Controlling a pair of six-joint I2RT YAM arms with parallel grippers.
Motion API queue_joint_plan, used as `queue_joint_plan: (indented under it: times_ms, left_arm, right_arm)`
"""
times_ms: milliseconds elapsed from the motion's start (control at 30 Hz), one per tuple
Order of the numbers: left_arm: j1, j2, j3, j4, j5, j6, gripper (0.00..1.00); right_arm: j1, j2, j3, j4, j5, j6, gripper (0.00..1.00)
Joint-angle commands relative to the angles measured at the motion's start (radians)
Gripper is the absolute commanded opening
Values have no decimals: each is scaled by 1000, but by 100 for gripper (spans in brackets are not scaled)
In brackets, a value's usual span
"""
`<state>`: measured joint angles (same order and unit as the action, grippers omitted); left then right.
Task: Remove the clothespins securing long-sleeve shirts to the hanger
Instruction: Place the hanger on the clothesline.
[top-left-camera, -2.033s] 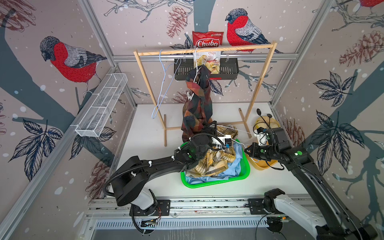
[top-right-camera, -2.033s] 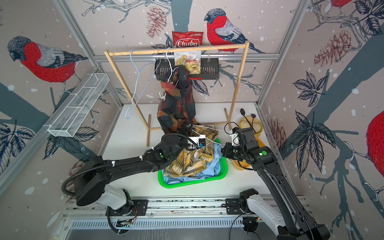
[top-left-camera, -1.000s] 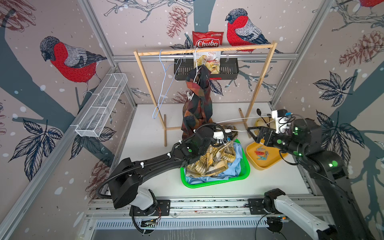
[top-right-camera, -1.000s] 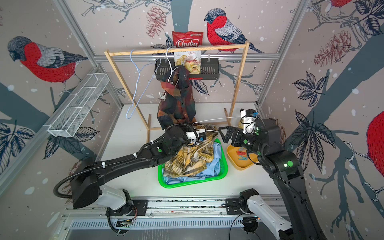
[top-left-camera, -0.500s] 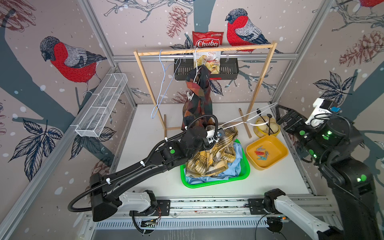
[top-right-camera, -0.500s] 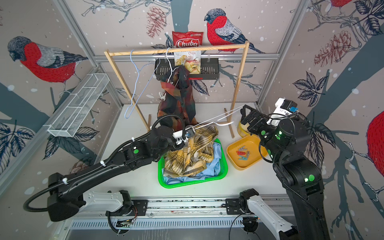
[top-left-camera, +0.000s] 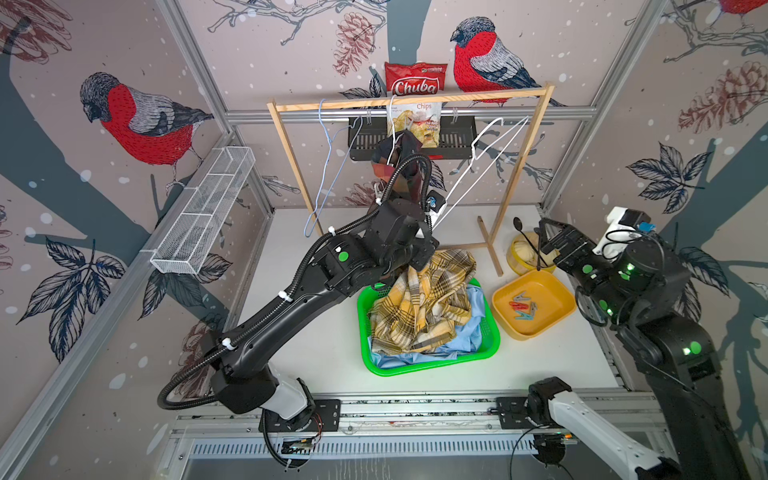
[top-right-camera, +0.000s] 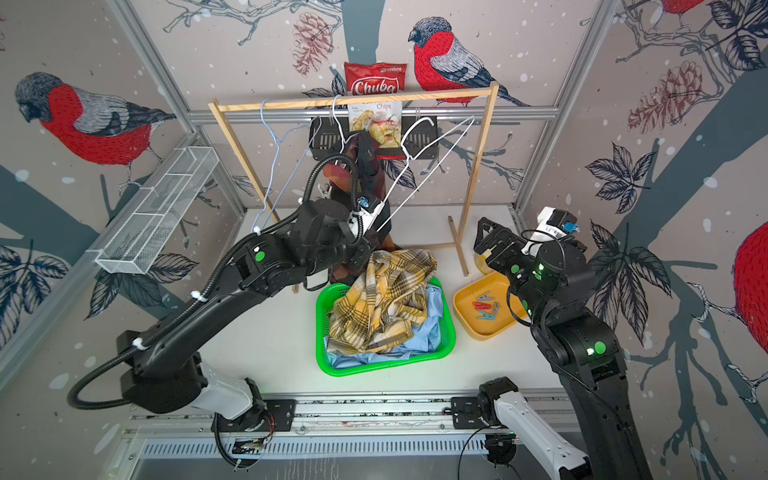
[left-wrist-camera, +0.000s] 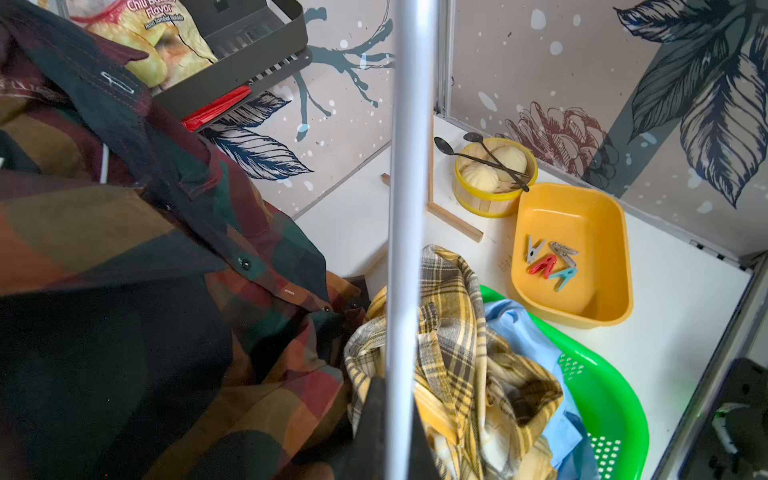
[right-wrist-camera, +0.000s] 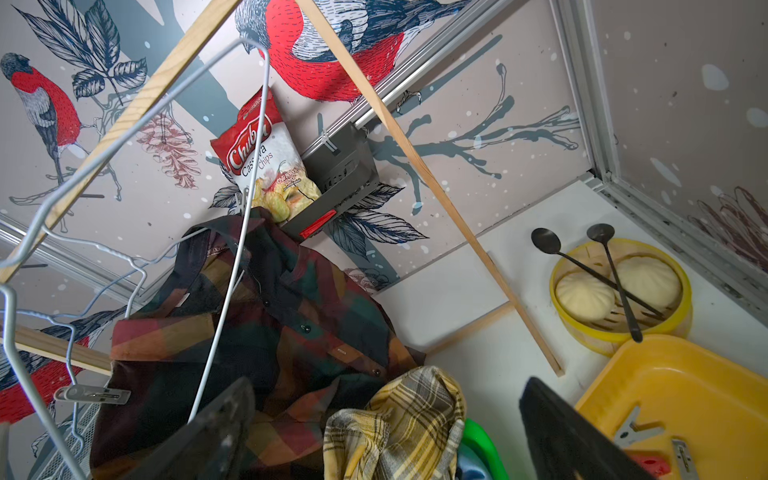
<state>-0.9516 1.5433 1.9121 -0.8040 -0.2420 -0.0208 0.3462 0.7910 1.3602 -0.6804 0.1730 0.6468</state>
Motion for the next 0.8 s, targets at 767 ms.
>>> queue_joint_plan:
  times_ms: [767]
  left_arm:
    - [227,432,515,-80,331,-317,0]
  right_arm:
    - [-1,-26,-155,102,-92,-5,100]
